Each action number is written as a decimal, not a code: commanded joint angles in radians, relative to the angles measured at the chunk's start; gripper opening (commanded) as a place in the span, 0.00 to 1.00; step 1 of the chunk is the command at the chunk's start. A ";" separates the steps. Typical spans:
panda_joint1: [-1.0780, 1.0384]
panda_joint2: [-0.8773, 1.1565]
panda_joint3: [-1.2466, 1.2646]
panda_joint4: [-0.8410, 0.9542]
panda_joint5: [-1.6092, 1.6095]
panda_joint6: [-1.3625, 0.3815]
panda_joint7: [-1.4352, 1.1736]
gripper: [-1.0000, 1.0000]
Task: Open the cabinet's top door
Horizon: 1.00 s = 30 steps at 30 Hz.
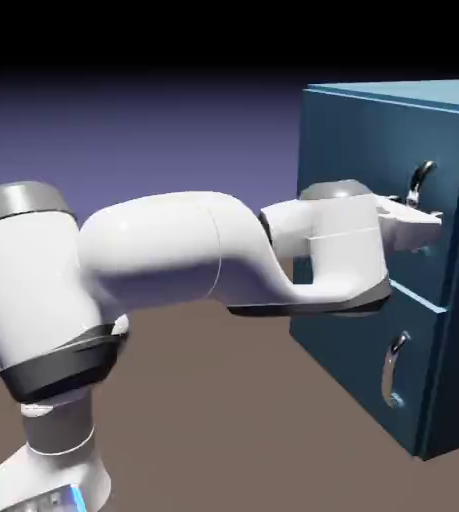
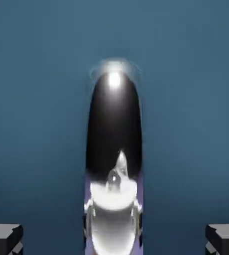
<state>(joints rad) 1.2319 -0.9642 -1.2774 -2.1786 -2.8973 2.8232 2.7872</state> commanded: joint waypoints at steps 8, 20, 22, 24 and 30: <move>-0.290 0.093 0.213 -0.218 0.074 -0.126 0.109 0.00; -0.696 0.017 0.626 -0.544 0.406 -0.326 0.036 0.00; -0.742 -0.024 0.699 -0.600 0.491 -0.371 0.001 0.00; -0.778 -0.065 0.770 -0.651 0.578 -0.417 -0.032 0.00; -0.825 -0.177 0.975 -0.763 0.838 -0.554 -0.117 0.00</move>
<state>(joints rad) 0.4065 -1.1410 -0.3025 -2.9417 -2.0612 2.2702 2.6707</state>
